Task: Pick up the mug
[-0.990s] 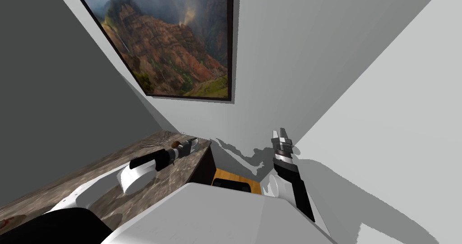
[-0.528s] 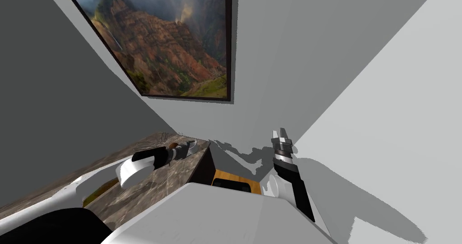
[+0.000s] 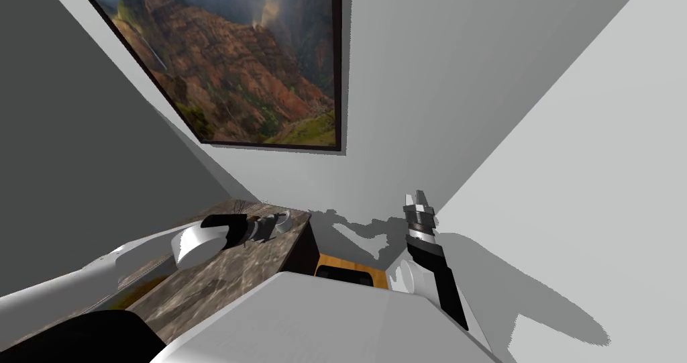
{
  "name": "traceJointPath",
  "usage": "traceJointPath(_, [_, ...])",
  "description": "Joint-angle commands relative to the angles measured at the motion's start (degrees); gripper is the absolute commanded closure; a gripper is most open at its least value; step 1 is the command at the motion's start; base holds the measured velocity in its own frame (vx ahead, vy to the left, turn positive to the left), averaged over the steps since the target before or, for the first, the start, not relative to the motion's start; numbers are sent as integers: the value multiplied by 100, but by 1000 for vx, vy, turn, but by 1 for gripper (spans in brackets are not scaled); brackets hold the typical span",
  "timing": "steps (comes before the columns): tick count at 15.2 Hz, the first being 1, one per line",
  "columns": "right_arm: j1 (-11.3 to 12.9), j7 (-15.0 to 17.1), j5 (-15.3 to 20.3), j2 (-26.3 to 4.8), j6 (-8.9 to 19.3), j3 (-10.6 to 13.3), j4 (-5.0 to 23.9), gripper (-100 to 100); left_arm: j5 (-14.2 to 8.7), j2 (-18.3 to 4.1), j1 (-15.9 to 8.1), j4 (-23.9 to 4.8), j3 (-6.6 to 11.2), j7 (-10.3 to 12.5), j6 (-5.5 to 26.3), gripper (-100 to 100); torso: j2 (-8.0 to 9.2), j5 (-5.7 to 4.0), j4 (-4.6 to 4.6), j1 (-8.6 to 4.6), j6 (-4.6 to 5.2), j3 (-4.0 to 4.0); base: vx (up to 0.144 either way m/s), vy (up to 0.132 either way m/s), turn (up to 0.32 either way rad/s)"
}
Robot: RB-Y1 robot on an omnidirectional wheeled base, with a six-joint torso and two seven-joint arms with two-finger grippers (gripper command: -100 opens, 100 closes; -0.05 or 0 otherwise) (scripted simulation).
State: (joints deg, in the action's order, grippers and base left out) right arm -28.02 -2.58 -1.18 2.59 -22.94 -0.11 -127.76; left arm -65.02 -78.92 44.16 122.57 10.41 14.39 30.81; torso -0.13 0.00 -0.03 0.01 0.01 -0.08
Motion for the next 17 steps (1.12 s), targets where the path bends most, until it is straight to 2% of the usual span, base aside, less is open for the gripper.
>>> traceJointPath(1, [0,0,0,0,0,0,0,0,-286,-286,58,-48,64,99,286,-100,0,0,0,0,0,0,26,3,-60])
traceJointPath(2, [0,0,0,0,0,0,0,0,-331,-399,58,-48,64,99,341,-100,-1,0,0,0,1,-1,25,2,-54])
traceJointPath(3, [0,0,0,0,0,0,0,0,-529,-550,110,-90,114,153,490,-100,-2,0,0,-1,0,-1,26,1,-71])
traceJointPath(4, [0,0,0,0,0,0,0,0,-570,-661,110,-90,114,153,557,-100,-2,-1,-1,-2,1,-1,27,2,-56])
traceJointPath(5, [0,0,0,0,0,0,0,0,-743,-810,159,-129,161,203,720,-100,-3,0,-1,-2,1,-2,33,1,-71])
traceJointPath(6, [0,0,0,0,0,0,0,0,-797,-910,159,-129,161,203,762,-100,-4,-1,-1,-2,1,-2,32,1,-52])
traceJointPath(7, [0,0,0,0,0,0,0,0,-981,-1067,206,-165,205,251,942,-100,-5,-1,-1,-2,0,-3,32,-3,-56])
traceJointPath(8, [0,0,0,0,0,0,0,0,-1012,-1144,206,-165,205,251,956,-100,-5,-1,-1,-4,1,-3,30,-2,-49])
traceJointPath(9, [0,0,0,0,0,0,0,0,-1163,-1310,248,-199,247,296,1137,-100,-5,-1,-1,-4,0,-3,34,1,-54])
traceJointPath(10, [0,0,0,0,0,0,0,0,-1212,-1362,248,-199,247,296,1137,-100,-5,-1,-1,-4,0,-3,31,1,-43])
traceJointPath(11, [0,0,0,0,0,0,0,0,-1393,-1527,288,-230,285,337,1304,-100,-5,-1,-1,-3,0,-3,30,-2,-63])
traceJointPath(12, [0,0,0,0,0,0,0,0,-1397,-1564,288,-230,285,337,1304,-100,-5,-1,-1,-4,1,-3,27,-2,-47])
traceJointPath(14, [0,0,0,0,0,0,0,0,-1717,-1884,356,-282,350,408,1592,-100,-4,-1,-1,-5,1,-3,30,-4,-60])
traceJointPath(15, [0,0,0,0,0,0,0,0,-1717,-1911,356,-282,350,408,1592,-100,-5,-1,-1,-6,1,-3,30,-4,-54])
traceJointPath(16, [0,0,0,0,0,0,0,0,-1849,-2055,384,-303,376,437,1711,-100,-4,-1,-1,-6,0,-3,31,-3,-44])
traceJointPath(17, [0,0,0,0,0,0,0,0,-1849,-2055,384,-303,376,437,1711,-100,-4,-1,-1,-6,0,-3,27,-2,-31])
